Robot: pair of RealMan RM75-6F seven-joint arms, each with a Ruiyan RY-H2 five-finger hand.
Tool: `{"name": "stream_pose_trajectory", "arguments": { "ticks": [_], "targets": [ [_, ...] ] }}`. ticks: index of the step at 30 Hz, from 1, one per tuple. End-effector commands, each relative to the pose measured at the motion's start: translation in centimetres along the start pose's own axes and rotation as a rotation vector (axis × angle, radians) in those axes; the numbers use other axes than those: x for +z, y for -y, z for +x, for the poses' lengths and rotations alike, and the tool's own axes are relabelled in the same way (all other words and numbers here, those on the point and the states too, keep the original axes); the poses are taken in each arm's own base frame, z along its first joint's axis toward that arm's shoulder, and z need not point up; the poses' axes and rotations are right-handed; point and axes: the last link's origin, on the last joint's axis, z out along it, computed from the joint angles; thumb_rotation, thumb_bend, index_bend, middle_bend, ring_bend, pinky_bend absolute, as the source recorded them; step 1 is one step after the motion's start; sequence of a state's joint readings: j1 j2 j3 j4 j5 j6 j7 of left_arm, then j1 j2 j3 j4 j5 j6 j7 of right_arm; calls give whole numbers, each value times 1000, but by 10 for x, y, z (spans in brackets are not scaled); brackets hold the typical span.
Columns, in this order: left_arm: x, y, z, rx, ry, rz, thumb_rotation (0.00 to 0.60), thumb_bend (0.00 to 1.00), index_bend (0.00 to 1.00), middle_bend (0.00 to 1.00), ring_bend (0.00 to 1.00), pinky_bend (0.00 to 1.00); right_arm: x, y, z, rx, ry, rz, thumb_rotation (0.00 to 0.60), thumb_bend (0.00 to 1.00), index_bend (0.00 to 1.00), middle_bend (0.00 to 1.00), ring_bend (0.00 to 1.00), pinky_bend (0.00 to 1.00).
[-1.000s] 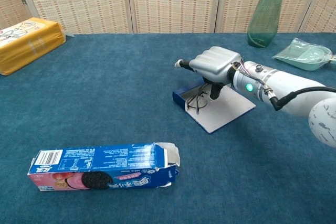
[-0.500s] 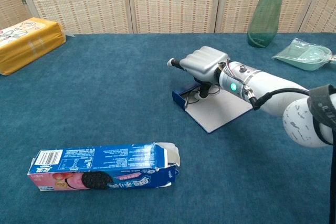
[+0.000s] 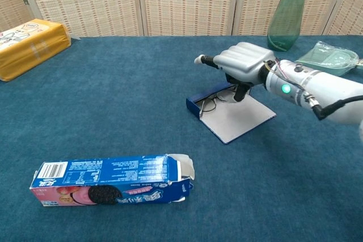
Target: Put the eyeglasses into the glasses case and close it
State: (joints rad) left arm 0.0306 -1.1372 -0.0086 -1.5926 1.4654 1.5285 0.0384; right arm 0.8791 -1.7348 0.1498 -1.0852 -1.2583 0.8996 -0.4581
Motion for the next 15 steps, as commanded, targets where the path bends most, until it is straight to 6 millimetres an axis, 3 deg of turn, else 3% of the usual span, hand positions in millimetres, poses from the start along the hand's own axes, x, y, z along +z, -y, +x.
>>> {"name": "stream_pose_trajectory", "arguments": {
  "ticks": [1,3,8,15],
  "targets": [
    [0,-1,0,-1,1,-1,600,163,92,136,106,278,-23,-13,-2,27,-20,9,600,268,134,984,1000,1000],
    [1,-2,-1,0,2,-5,600,163,92,136,106,278,-33,-18,-6,34,-22,13,600,268,207,983,1000,1000],
    [2,-7,-1,0,4,-18,600,163,91,136,106,278,-52,-24,-19,58,-21,11,600,222,253,981,1000,1000],
    [3,-9,0,4,2,-23,600,163,92,136,106,278,-58,-31,-37,83,-40,-47,600,109,327,992,1000,1000]
  ]
}}
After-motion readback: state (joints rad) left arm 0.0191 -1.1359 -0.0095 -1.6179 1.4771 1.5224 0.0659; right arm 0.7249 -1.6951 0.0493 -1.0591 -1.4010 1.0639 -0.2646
